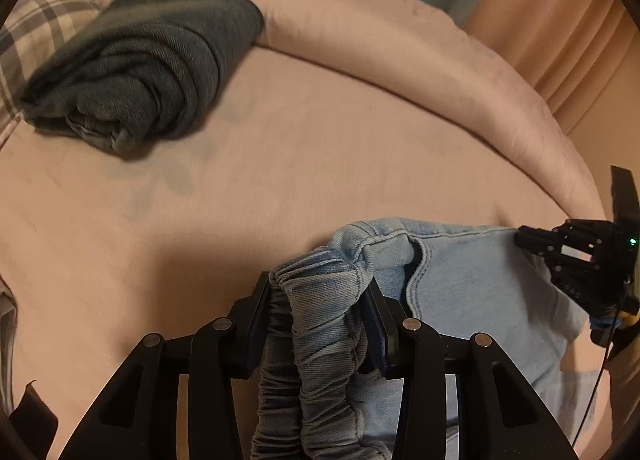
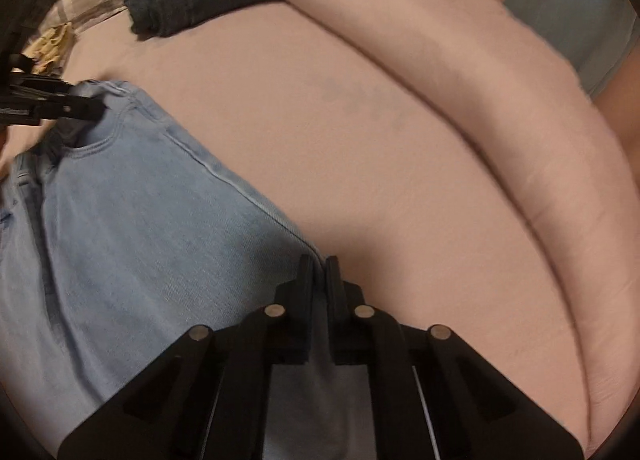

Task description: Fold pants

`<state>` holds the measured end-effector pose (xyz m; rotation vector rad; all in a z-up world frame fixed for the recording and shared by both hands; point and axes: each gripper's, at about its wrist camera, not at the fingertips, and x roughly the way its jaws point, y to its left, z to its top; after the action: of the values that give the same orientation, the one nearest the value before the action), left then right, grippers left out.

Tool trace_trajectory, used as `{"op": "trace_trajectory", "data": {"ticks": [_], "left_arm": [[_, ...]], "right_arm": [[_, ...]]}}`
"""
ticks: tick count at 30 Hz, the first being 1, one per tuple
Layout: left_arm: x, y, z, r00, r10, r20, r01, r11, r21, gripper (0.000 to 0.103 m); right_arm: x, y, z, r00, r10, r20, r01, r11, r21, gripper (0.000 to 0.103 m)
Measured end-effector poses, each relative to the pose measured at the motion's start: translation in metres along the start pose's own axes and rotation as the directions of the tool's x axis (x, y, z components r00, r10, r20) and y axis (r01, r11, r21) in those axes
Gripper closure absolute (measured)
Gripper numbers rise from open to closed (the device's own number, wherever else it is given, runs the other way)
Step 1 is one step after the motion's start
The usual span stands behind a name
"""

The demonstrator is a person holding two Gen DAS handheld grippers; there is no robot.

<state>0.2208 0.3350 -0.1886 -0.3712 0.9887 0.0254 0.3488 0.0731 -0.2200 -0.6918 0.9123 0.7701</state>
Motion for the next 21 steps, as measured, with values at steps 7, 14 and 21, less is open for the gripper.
{"op": "trace_trajectory", "data": {"ticks": [7,14,21], "left_arm": [[0.025,-0.021,-0.001,0.982,0.19,0.017,-0.19,0.98,0.056,0.048],[-0.036,-0.033,-0.016,0.954,0.277,0.114,-0.29,0.949,0.127,0.035],[-0.043,-0.054,-0.008,0.888,0.403,0.222,-0.44,0.885,0.15,0.034]], "right_arm": [[0.025,0.008,-0.002,0.995,-0.097,0.013,0.096,0.995,0.015,0.092],[-0.044,-0.02,-0.002,0.991,-0.112,0.075,0.097,0.978,0.185,0.075],[-0.088,-0.011,-0.082,0.999,0.0,0.033,-0.009,0.963,0.27,0.075]]}}
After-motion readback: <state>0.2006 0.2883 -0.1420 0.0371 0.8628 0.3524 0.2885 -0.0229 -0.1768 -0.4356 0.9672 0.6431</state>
